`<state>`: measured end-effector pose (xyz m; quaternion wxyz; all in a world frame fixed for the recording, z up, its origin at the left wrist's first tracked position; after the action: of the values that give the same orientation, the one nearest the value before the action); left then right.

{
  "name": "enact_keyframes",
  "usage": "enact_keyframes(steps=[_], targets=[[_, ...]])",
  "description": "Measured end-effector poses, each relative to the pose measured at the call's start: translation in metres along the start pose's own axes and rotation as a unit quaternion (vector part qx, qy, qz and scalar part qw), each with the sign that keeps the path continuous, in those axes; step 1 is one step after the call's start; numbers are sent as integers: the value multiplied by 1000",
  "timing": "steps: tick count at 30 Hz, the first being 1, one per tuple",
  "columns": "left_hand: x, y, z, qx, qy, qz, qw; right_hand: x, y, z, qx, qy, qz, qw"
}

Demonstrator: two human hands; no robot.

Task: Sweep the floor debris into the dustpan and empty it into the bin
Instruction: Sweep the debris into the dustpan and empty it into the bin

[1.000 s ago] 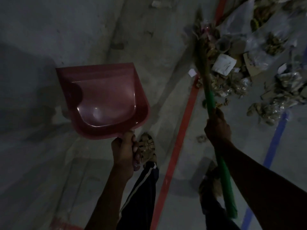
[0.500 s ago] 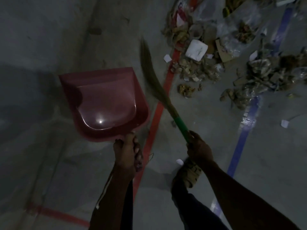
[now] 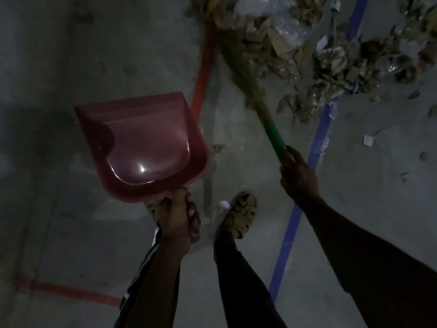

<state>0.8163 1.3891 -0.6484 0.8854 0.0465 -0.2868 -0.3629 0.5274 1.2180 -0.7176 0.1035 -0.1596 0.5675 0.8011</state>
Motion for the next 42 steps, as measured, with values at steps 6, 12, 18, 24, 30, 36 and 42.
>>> enact_keyframes(steps=[6,12,18,24,30,36,42], targets=[[-22,4,-9,7,-3,-4,1000,-2,-66,81,-124,62,-38,990],[-27,1,-13,-1,-14,-22,1000,33,-90,130,-224,-91,46,969],[-33,-2,-17,-4,-13,-21,1000,44,-70,88,-124,-89,58,987],[-36,-9,-13,-4,-5,-30,1000,26,-33,27,-4,-83,49,995],[-22,-13,-12,-15,-21,11,1000,-11,-41,31,-55,17,41,998],[12,-9,0,-24,-49,42,998,-7,-66,59,-226,87,121,963],[14,-8,18,-25,-82,69,994,49,-21,49,-162,-38,158,973]])
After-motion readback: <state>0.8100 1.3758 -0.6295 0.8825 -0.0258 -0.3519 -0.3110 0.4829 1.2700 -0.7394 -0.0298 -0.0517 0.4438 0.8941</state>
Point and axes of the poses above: each hand's wrist, its own z-axis away from the middle knuckle, its own y-axis out of the back of the hand, x = y × z, the point moved 10 cm from there along -z, towards the middle knuckle, and after that the axes turned 9 degrees about x, right-handed, at the moved point
